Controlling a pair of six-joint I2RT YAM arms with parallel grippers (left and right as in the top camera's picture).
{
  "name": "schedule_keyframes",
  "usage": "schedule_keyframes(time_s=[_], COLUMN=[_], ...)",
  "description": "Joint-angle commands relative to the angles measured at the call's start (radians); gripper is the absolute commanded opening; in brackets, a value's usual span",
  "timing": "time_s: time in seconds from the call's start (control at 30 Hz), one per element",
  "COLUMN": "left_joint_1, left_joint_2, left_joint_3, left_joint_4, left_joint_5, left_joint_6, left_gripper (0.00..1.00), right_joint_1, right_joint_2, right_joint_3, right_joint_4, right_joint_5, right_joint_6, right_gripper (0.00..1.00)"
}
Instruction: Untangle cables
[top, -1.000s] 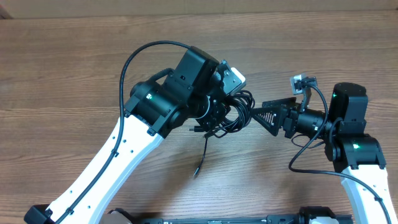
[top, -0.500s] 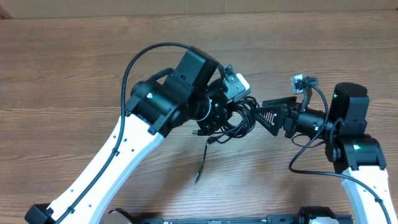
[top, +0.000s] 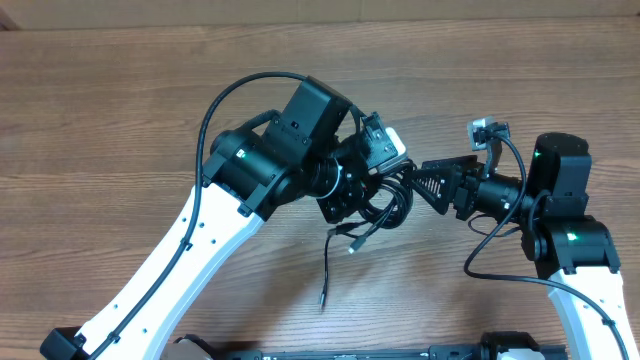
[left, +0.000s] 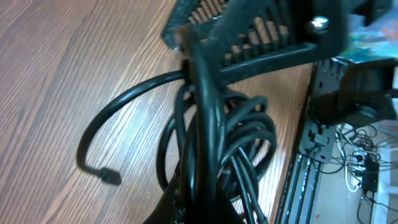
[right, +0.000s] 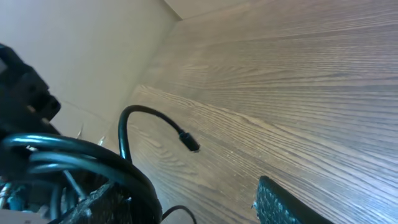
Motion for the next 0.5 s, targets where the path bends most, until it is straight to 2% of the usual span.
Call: schedule_keyframes(time_s=[0.0, 0.17, 0.47], left_joint_1=[-0.003, -0.003, -0.003], left_joint_2=[-0.006, -0.006, -0.006], left_joint_3=[0.017, 0.017, 0.017], left_joint_4=[-0.002, -0.002, -0.004], left_joint_5=[0.121, 0.147, 0.303], left_joint_6=[0.057, 0.066, 0.187], left_gripper=[0.04, 0.04, 0.04], right_joint_1=[-0.003, -0.003, -0.003], right_joint_2=[-0.008, -0.008, -0.008], right_joint_3=[0.002, 0.001, 0.002], right_joint_4=[0.005, 0.005, 0.005], right_joint_5=[0.092, 0.136, 0.138], right_joint_6=[-0.001, -0.001, -0.002], right_gripper=[0.62, 0.62, 0.6])
